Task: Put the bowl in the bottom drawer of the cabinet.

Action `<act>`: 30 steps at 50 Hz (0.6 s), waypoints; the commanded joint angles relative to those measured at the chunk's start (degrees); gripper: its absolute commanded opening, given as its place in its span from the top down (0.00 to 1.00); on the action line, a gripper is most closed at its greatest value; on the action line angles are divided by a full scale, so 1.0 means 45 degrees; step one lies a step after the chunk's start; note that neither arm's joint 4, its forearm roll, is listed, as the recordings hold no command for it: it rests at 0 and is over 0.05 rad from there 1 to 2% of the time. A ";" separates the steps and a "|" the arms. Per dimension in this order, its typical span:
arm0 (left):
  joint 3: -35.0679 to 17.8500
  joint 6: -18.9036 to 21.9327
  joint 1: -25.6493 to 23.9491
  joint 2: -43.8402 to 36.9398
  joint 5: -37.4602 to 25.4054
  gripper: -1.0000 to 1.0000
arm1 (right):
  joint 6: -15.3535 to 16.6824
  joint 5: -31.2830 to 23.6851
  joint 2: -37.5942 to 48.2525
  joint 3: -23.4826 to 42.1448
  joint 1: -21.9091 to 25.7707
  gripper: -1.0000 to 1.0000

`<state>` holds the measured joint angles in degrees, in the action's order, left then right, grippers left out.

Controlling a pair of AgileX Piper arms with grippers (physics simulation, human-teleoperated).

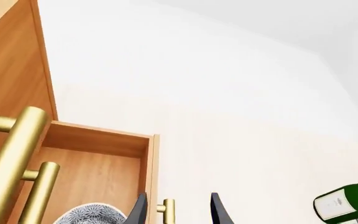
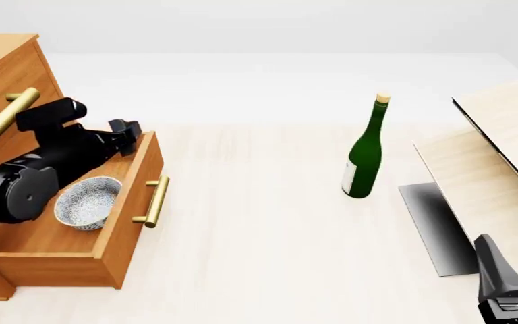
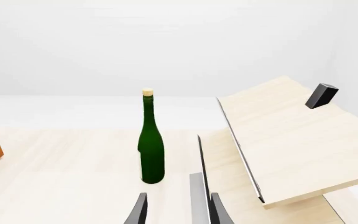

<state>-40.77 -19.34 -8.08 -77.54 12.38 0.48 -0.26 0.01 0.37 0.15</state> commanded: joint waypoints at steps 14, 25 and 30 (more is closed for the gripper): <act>-0.0502 0.2076 -0.1340 0.1303 0.0602 0.00 | -0.0001 -0.0003 0.0000 0.0000 0.0002 0.00; 0.1840 0.2331 -0.1833 0.3883 0.3014 0.00 | 0.0000 0.0000 0.0000 0.0000 0.0001 0.00; 0.1856 0.2493 -0.2498 0.4603 0.2739 0.00 | 0.0002 0.0000 0.0000 0.0000 0.0000 0.00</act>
<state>-35.82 -9.91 -15.67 -63.77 22.05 0.48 -0.26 0.01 0.37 0.15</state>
